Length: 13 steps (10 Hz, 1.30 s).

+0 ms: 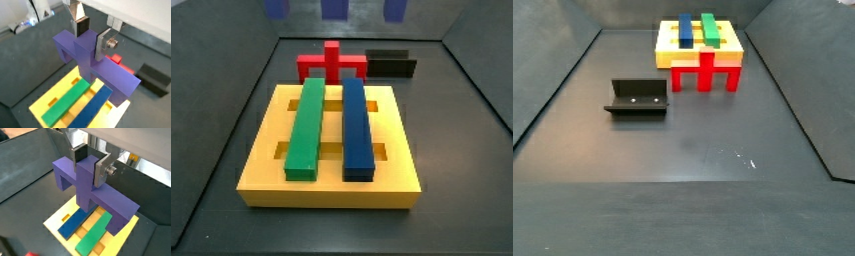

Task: Pick up the purple object. Move up. Move to above the board. Insert the purple object.
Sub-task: Insert the purple object.

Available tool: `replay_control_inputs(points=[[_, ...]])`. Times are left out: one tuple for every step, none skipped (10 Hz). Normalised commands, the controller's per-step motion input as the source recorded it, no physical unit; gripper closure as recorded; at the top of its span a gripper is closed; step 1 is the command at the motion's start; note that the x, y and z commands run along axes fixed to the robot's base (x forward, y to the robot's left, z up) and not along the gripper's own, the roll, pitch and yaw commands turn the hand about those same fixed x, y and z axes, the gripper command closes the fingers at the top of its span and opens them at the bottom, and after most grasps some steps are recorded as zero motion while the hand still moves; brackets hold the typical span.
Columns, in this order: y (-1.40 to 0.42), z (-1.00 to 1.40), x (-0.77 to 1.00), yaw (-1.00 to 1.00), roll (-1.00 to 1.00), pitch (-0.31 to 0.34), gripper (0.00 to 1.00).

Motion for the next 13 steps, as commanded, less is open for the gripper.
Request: replay_control_inputs(points=[[-0.31,-0.61,0.00,0.19,-0.14,-0.194,1.00],[-0.44,-0.78,0.05,0.24,-0.03,-0.187,1.00],[-0.68,-0.88,0.04,0.29,0.00,-0.154,1.00],[-0.72,-0.90,0.03,0.35,0.06,-0.133,1.00],[-0.68,-0.88,0.04,0.35,0.09,-0.127,1.00],[-0.41,-0.89,0.03,0.23,0.13,-0.110,1.00],[-0.26,-0.88,0.00,0.16,0.17,-0.106,1.00],[-0.22,-0.81,0.02,0.14,0.15,-0.086,1.00],[-0.10,-0.71,0.11,0.07,0.13,-0.003,1.00],[-0.09,-0.51,0.00,0.00,0.03,0.000,1.00],[-0.12,-0.29,-0.01,-0.01,0.00,0.000,1.00],[-0.08,-0.03,0.06,0.00,-0.06,0.000,1.00],[-0.03,-0.22,0.08,0.00,0.00,0.000,1.00]])
